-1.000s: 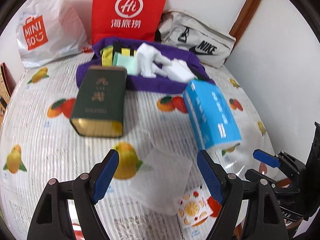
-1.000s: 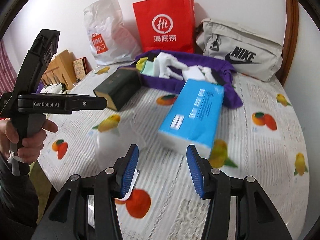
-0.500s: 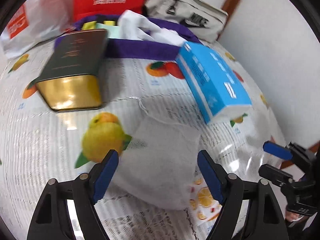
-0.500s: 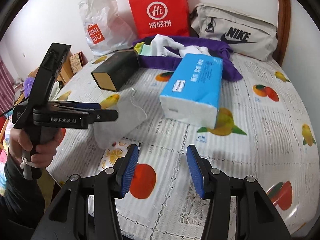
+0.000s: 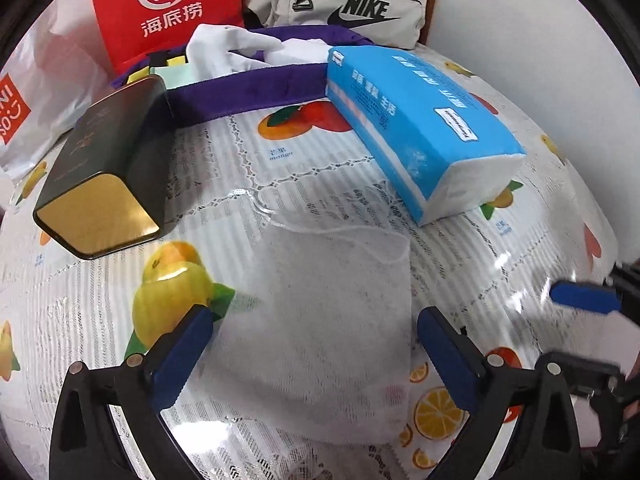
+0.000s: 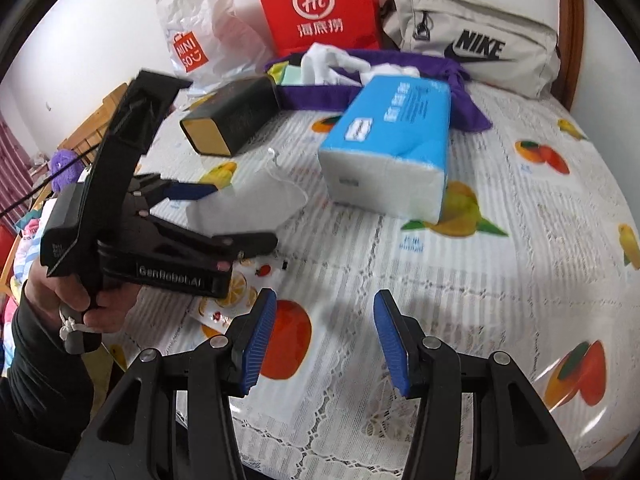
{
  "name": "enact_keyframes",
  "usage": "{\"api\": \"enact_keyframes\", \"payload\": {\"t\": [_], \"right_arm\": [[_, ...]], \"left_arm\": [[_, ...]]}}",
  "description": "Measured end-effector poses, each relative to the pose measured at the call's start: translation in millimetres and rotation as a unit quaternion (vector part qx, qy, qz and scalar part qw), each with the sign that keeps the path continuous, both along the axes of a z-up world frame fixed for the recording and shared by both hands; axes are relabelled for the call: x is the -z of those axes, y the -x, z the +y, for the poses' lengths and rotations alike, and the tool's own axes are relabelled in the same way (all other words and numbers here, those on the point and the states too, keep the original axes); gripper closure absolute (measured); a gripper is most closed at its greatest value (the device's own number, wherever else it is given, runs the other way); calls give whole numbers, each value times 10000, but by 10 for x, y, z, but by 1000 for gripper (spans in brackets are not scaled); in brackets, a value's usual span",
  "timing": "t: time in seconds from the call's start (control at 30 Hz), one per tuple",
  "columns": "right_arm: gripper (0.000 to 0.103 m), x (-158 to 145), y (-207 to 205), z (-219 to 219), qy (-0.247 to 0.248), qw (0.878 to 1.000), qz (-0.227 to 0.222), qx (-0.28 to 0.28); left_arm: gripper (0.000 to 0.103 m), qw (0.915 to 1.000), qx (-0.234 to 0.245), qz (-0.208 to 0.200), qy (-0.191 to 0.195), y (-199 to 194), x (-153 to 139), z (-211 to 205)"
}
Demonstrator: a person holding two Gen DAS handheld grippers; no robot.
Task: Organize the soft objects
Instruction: 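Grasp the white mesh bag with the left tool while the right tool grasps the orange-print packet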
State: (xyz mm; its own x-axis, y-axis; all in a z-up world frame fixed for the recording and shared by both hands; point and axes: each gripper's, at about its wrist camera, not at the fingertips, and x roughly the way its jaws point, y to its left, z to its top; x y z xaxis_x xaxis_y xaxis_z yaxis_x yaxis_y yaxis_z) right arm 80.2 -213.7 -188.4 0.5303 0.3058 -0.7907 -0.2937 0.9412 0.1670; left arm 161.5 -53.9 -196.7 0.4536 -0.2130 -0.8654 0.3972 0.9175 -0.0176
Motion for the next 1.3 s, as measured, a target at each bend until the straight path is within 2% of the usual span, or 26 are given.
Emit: {"api": "enact_keyframes", "payload": {"t": [0.1,0.17,0.23,0.27,0.3,0.33,0.37,0.43,0.63,0.7,0.87,0.97,1.07,1.13,1.23,1.3], "right_arm": [[53,51,49,13,0,10000,24,-32],[53,72,67,20,-23,10000,50,-45],[53,85,76,39,-101,9999,75,-70],[53,90,73,59,-133,9998,84,-94],[53,97,73,93,-136,9998,91,-129],[53,98,69,118,-128,9998,86,-159],[53,100,72,158,-115,9997,74,-202],[53,103,75,227,-101,9996,60,-265],[50,133,30,395,-157,9993,123,-313],[36,154,3,441,-178,9995,113,-233],[22,195,-22,568,-162,9999,-18,-44],[16,239,-4,708,175,9996,-212,86],[16,296,35,864,705,9961,-491,195],[16,306,32,867,605,9957,-598,376],[26,311,35,853,682,9937,-787,407],[41,300,49,823,702,9934,-843,341]], "left_arm": [[2,9999,-38,-156,-39,10,14,-11],[12,9996,-33,-269,-5,39,-5,3],[43,9994,-78,-318,71,50,-45,42],[50,9994,-113,-310,101,46,-62,69],[63,9993,-122,-326,119,37,-72,92],[71,9992,-146,-348,133,28,-75,128],[75,9990,-185,-354,178,18,-78,182],[90,9987,-286,-345,242,12,-87,289],[92,9964,-721,-389,206,104,-90,645],[92,9951,-887,-399,191,147,-92,764],[91,9912,-1159,-336,539,232,-71,980],[91,9899,-1202,-382,646,251,-50,1009],[90,9892,-1210,-414,717,268,-42,1007],[90,9887,-1207,-449,769,274,-37,1010],[90,9865,-1253,-441,957,284,-31,1054],[90,9857,-1249,-424,1047,289,-29,1081]]}}
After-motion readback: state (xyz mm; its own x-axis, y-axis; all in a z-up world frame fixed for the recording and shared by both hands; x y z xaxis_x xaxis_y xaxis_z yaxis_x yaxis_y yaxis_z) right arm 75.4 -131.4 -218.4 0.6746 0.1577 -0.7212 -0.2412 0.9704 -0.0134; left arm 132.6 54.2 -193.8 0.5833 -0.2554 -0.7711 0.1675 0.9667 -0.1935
